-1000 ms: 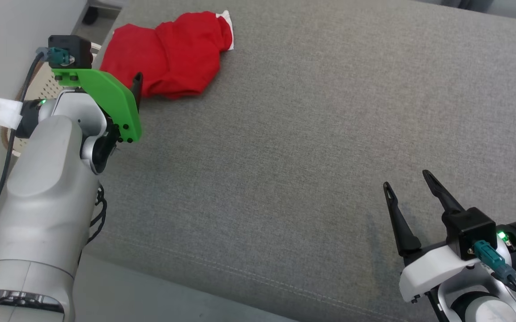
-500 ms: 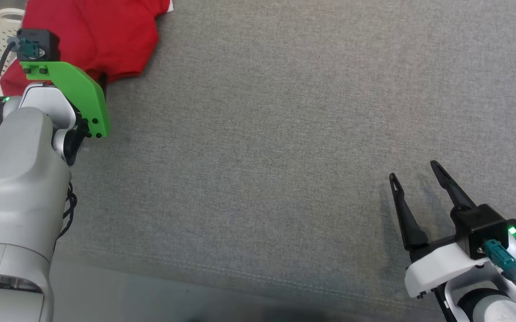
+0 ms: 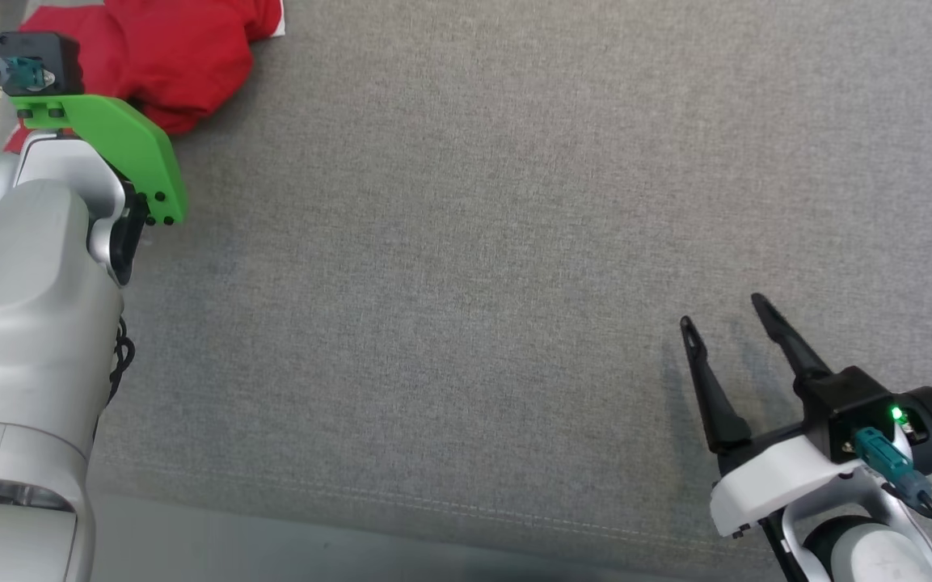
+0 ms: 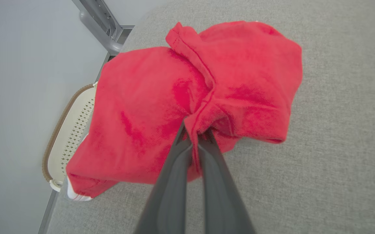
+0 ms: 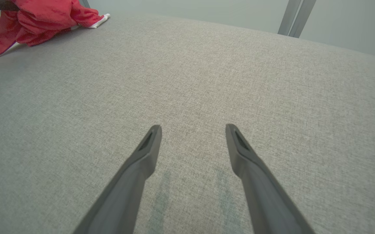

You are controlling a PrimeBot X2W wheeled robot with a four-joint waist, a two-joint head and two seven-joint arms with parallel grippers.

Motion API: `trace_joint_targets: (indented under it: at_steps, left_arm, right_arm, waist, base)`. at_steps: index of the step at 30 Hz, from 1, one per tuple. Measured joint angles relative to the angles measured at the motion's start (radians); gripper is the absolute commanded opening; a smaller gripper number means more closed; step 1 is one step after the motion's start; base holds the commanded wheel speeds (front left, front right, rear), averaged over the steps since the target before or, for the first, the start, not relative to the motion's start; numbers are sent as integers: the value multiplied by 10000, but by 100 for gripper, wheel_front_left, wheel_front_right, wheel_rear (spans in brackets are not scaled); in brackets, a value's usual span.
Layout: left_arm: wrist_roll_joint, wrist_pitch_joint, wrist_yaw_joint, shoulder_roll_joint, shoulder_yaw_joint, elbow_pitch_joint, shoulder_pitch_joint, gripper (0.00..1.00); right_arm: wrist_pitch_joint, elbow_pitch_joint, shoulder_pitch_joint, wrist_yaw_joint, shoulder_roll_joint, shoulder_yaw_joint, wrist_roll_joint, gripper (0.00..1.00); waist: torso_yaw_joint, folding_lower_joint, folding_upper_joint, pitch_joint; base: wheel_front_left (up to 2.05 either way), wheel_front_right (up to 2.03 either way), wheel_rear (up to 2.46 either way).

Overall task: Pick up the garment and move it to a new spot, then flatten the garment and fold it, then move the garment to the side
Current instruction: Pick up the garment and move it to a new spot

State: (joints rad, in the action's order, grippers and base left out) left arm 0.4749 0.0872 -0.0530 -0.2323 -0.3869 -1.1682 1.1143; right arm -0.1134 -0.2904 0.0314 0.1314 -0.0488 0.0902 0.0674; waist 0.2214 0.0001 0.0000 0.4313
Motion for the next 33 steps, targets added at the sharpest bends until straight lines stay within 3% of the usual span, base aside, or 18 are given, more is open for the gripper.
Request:
trace_joint_targets:
  at_steps: [9,20,28,33]
  left_arm:
    - [261,-322,-698,477,-393,621,274,0]
    - [1463,395,-757,1120,-1733,2915,127,0]
    - [2589,673,-757,1379,-2909,4847,-551,0]
    - [2917,784,-759,1553,-3340,5365,-822,0]
  right_arm:
    - [573,1179,-112,0,-2,224,-859,100]
    - [1074,2008,110,0,-4,167,-1453,100]
    - [1198,2136,244,0,-4,115,-1553,100]
    - [1200,2125,231,0,-4,230,-1553,100]
  waist:
    - [-258,-2,0,-1214]
    - [-1114,-2,0,-2884]
    - [-2191,-2,0,-3535]
    - [-2722,-2,0,-3692]
  base:
    - [0,0,0]
    - [0,0,0]
    - [0,0,0]
    - [0,0,0]
